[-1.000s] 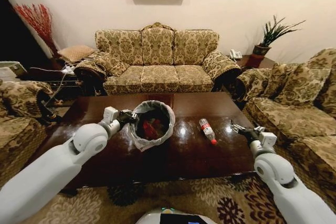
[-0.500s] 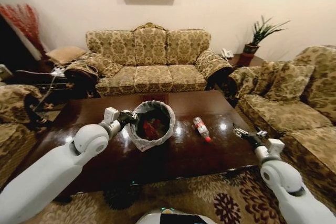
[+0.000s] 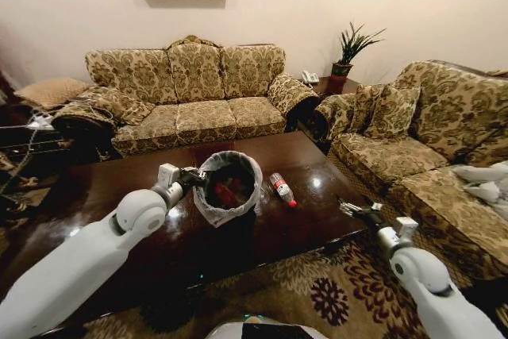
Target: Move to the front of the table and place the trash on the table into the trash bin.
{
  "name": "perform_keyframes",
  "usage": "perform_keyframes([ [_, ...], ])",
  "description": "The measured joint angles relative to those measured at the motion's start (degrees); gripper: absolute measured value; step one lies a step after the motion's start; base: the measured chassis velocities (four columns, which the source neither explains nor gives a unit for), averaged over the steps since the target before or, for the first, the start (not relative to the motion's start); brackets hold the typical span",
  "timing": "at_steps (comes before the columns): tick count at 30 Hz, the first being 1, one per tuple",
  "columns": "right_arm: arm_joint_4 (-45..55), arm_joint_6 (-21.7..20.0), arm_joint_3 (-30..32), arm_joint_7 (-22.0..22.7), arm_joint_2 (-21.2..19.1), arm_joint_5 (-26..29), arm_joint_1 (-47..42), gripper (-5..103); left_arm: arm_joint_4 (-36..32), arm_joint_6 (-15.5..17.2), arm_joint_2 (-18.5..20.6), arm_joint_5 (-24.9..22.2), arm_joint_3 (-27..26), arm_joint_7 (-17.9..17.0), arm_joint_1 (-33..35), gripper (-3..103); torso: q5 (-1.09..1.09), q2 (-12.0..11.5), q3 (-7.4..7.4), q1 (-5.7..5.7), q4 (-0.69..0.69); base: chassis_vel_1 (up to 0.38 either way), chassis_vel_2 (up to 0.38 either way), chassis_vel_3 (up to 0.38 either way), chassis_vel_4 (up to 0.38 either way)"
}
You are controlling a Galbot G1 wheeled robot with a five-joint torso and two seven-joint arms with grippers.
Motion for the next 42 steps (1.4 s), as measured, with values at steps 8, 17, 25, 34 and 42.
perform_keyframes([
  [8, -5.9, -2.1, -14.4, 1.0, -3.8, -1.7, 13.7, 100, 2.6, -0.2, -0.4, 0.3, -1.7, -1.1, -0.4, 1, -0.02, 0.0, 0.01, 0.00, -0.04, 0.000, 0.000, 0.000, 0.000],
  [17, -15.7, -4.6, -31.3, 2.1, 0.5, 0.3, 28.2, 100, 6.5, -0.7, -0.6, 1.7, -1.4, -0.8, -1.9, 1, -0.02, 0.0, 0.01, 0.01, -0.02, 0.000, 0.000, 0.000, 0.000],
  [25, -25.5, -1.9, -33.6, -1.8, 5.0, -1.6, 31.7, 100, 8.6, -0.7, -1.2, 1.3, 0.6, 0.6, -5.7, 1, -0.03, 0.0, 0.01, 0.01, -0.09, 0.000, 0.000, 0.000, 0.000],
  [34, -32.7, -0.6, -34.7, -3.7, 10.4, -2.3, 35.7, 89, 8.9, -0.5, 0.1, 1.1, 0.3, 1.5, -5.9, 1, -0.02, 0.0, 0.00, 0.01, -0.01, 0.000, 0.000, 0.000, 0.000],
  [42, -34.1, -0.4, -34.7, -3.7, 11.7, -3.1, 36.2, 68, 8.8, -0.5, 0.1, 1.0, 0.3, 1.9, -5.8, 1, 0.00, 0.0, 0.00, 0.00, -0.05, 0.000, 0.000, 0.000, 0.000],
])
